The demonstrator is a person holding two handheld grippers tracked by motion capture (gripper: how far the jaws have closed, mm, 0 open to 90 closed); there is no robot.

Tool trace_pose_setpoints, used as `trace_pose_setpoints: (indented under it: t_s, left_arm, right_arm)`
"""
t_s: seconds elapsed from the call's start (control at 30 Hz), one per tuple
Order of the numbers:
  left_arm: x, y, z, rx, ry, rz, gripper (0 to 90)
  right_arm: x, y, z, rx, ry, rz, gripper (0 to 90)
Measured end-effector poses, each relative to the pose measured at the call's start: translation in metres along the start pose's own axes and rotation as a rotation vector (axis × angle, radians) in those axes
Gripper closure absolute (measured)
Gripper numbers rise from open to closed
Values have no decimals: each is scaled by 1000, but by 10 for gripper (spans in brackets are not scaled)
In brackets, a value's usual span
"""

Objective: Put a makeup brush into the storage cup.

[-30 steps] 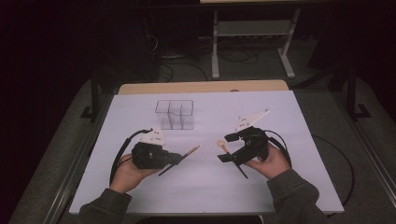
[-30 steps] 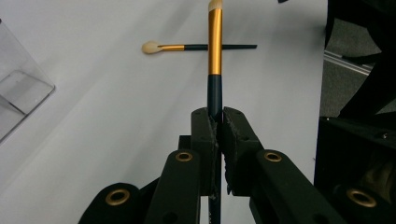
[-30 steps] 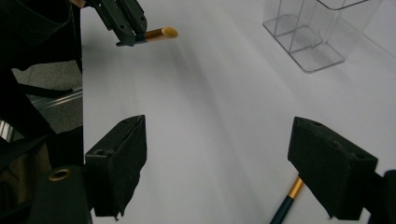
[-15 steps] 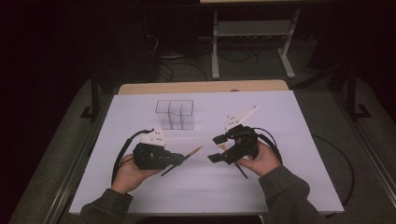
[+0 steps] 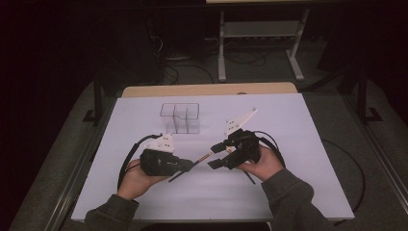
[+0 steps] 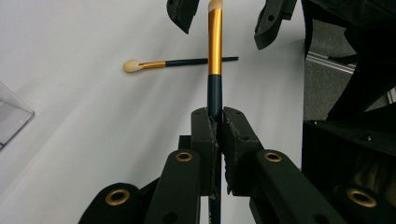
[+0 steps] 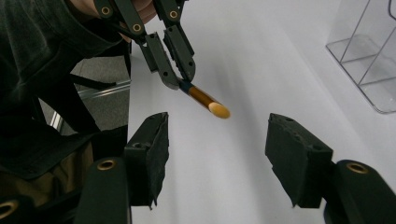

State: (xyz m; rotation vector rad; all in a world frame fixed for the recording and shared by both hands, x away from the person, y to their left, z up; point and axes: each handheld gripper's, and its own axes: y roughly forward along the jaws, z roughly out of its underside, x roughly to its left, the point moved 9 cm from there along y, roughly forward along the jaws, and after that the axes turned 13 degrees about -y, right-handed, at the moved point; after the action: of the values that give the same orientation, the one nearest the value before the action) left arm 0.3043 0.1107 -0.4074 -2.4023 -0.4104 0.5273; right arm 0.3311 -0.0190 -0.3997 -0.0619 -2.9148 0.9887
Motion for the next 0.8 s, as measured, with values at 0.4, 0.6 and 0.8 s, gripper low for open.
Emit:
trace_pose_setpoints:
  t_s: [0.4, 0.6, 0.8]
  left_arm:
    - [-9, 7, -2, 8, 37, 23, 836]
    - [-12, 10, -3, 6, 43, 32, 835]
    - [-15, 13, -2, 15, 50, 44, 835]
  right_arm:
    - [7, -2, -3, -20, -19, -45, 546]
    - [9, -1, -2, -18, -26, -81, 640]
    - [11, -1, -1, -20, -46, -115, 784]
